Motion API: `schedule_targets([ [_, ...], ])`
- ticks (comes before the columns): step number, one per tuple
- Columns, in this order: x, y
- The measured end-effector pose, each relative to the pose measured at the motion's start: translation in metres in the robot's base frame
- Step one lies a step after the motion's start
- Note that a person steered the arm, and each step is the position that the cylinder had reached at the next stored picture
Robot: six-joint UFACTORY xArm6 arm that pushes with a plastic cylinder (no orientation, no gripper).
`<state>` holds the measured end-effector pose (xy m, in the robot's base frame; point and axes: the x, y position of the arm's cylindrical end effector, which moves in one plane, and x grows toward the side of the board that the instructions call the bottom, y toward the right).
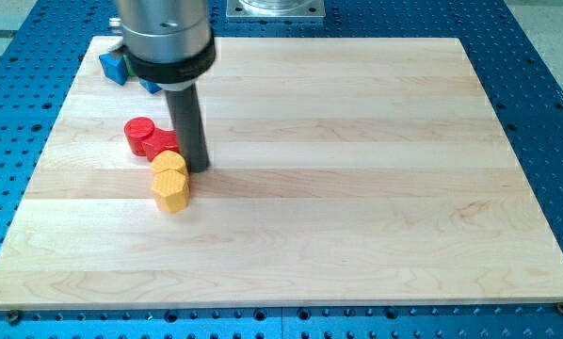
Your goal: Separate the red blocks
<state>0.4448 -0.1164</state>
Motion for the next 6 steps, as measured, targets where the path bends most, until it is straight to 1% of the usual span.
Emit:
schedule_targets([
  [2,-0.013,-0.049],
  [3,-0.026,-0.045],
  [4,-0.071,-0.034],
  [5,-0.093,-0.047],
  [6,-0.080,-0.077],
])
